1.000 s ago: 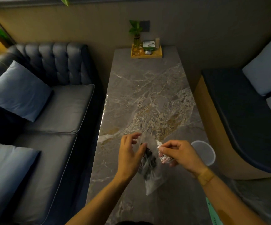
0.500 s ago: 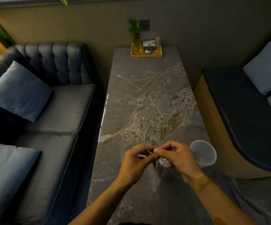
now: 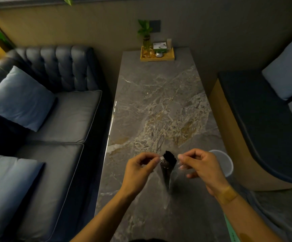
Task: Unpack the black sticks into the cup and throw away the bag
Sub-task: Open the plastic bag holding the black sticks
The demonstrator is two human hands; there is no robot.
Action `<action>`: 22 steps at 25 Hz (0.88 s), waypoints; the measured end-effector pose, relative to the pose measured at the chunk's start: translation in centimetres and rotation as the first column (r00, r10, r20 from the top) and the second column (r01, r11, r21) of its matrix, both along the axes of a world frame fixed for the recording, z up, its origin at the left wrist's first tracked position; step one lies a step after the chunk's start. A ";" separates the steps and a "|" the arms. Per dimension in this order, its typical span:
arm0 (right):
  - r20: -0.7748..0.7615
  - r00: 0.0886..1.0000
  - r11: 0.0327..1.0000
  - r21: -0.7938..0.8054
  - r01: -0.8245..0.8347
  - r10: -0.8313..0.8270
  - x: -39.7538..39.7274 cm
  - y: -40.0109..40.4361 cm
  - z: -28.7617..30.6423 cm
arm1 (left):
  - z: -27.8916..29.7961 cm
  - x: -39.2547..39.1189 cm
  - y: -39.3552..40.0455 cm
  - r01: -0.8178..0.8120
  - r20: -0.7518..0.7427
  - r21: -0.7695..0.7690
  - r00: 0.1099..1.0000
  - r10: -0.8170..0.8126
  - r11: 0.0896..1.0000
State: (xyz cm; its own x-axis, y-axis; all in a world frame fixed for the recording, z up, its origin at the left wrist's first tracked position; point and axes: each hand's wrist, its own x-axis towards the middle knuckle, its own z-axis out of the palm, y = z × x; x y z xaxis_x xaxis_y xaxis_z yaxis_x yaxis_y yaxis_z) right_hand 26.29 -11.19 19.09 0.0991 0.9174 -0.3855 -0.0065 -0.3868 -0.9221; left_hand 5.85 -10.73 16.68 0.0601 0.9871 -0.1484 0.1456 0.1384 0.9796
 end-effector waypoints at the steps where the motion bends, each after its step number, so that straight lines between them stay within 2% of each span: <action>1: 0.027 1.000 1.000 0.007 0.013 -0.013 0.4 0.1 -0.1 | 0.0 -0.2 0.1 -0.017 0.007 -0.004 1.000 0.017 1.000; 6: 0.271 0.963 0.998 0.064 -0.006 -0.012 1.9 0.1 -0.7 | 0.1 -1.1 0.6 -0.087 0.049 -0.029 0.995 0.089 0.996; 9: 0.464 0.886 0.993 0.102 -0.062 0.008 2.1 0.2 -1.0 | 0.2 -1.3 0.9 -0.102 0.061 -0.066 0.993 0.106 0.993; 11: 0.564 0.825 0.975 0.196 -0.105 -0.025 1.8 -0.1 -0.9 | 0.2 -1.3 1.0 -0.116 0.069 -0.073 0.990 0.121 0.991; 13: 0.668 0.737 0.908 0.366 -0.204 -0.103 1.2 -0.3 -0.4 | 0.2 -1.1 1.1 -0.115 0.059 -0.063 0.991 0.119 0.991; 15: 0.743 0.636 0.768 0.527 -0.364 -0.208 0.7 -0.4 0.2 | 0.4 -0.8 1.1 -0.104 0.050 -0.047 0.993 0.107 0.993; 16: 0.763 0.608 0.711 0.553 -0.434 -0.222 0.5 -0.5 0.5 | 0.5 -0.7 1.2 -0.098 0.047 -0.039 0.994 0.100 0.994; 20: 0.865 0.488 0.641 0.440 -0.629 -0.115 -0.3 -0.6 0.9 | 0.4 -0.7 1.3 -0.067 0.019 -0.026 0.998 0.068 0.997; 22: 0.893 0.443 0.623 0.393 -0.677 -0.082 -0.5 -0.8 0.7 | 0.1 -0.7 1.4 -0.067 0.016 -0.020 0.998 0.067 0.998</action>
State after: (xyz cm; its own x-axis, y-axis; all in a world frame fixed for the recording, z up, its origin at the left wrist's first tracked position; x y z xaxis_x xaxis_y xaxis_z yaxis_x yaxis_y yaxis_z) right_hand 25.75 -11.98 19.78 -0.3501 0.8630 0.3644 0.8013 0.4773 -0.3607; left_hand 5.15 -9.28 16.79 -0.0033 0.9859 -0.1672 0.1190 0.1664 0.9789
